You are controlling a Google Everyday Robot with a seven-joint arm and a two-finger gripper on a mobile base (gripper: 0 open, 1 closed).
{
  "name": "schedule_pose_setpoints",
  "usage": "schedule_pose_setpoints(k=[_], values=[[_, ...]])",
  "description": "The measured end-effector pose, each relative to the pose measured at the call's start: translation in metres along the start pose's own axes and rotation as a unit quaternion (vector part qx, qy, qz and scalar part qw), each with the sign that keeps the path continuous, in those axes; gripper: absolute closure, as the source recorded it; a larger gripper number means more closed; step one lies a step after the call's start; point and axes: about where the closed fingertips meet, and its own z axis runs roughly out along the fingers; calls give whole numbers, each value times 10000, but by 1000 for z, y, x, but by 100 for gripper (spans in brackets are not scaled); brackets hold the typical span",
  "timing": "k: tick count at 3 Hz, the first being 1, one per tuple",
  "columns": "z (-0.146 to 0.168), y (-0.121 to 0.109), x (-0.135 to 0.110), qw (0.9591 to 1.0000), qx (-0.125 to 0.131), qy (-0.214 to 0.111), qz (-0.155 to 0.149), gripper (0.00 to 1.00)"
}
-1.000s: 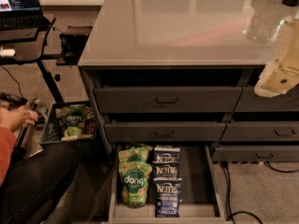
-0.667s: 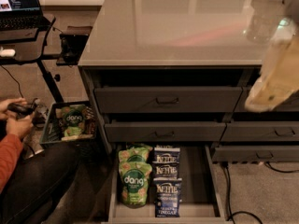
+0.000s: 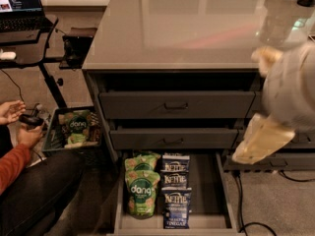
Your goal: Pick green rice chip bag from bottom drawer and place on counter
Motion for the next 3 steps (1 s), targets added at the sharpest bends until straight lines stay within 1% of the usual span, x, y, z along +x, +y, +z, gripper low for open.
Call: schedule_pose_setpoints(k=[1,2,3], values=[[78,24,34,9998,-1,-39,191,0],[78,24,34,9998,-2,-39,192,0],[106,42,41,9991,-182,-46,376,0]])
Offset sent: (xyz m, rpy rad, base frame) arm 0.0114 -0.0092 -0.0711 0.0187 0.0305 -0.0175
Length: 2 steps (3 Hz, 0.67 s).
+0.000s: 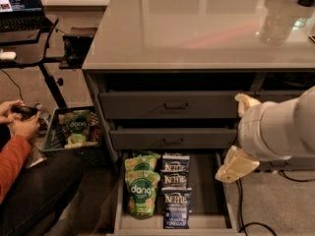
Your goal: Pick green rice chip bag from bottom drawer and place on counter
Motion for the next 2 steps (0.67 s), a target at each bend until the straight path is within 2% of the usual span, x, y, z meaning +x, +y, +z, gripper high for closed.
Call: schedule_pose_setpoints(k=[1,2], values=[[65,31,19,9987,-349,-30,366,0],[124,54,31,9964,-582,-121,609,0]])
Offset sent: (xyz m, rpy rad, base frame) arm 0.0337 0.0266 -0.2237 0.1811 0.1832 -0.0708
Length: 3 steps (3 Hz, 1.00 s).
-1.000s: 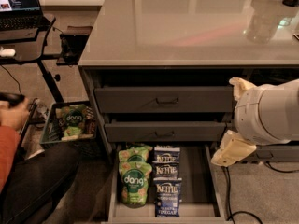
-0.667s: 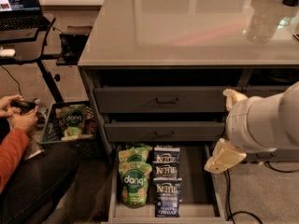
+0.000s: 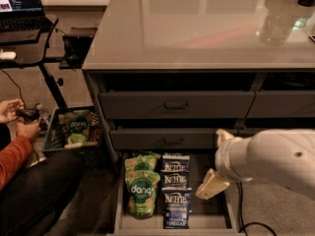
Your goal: Pick green rice chip bag from bottom drawer and place on counter
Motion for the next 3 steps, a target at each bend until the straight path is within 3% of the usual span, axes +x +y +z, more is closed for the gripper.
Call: schedule_pose_setpoints(k=[1,2,3], values=[[57,14,8,9995,-241,-81,188,0],[94,21,3,9981,-552,-169,202,0],[94,23,4,9980,-595,-141,184,0]])
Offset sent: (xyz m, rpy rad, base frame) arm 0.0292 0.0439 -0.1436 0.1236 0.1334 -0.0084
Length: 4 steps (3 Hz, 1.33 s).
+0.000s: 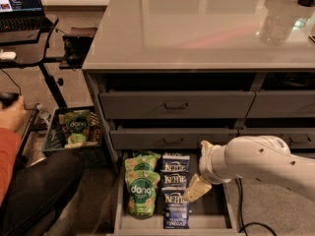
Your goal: Pick green rice chip bag from bottom drawer and place on counter
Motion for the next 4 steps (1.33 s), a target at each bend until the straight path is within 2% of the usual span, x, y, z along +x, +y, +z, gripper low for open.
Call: schedule_pose_setpoints(k=[1,2,3,4], values=[[15,6,1,9998,-179,-125,26,0],[68,18,15,9984,-373,-353,226,0],[128,13,16,9954,-366,-803,374,0],[178,11,14,9905,-492,-1228,369,0]])
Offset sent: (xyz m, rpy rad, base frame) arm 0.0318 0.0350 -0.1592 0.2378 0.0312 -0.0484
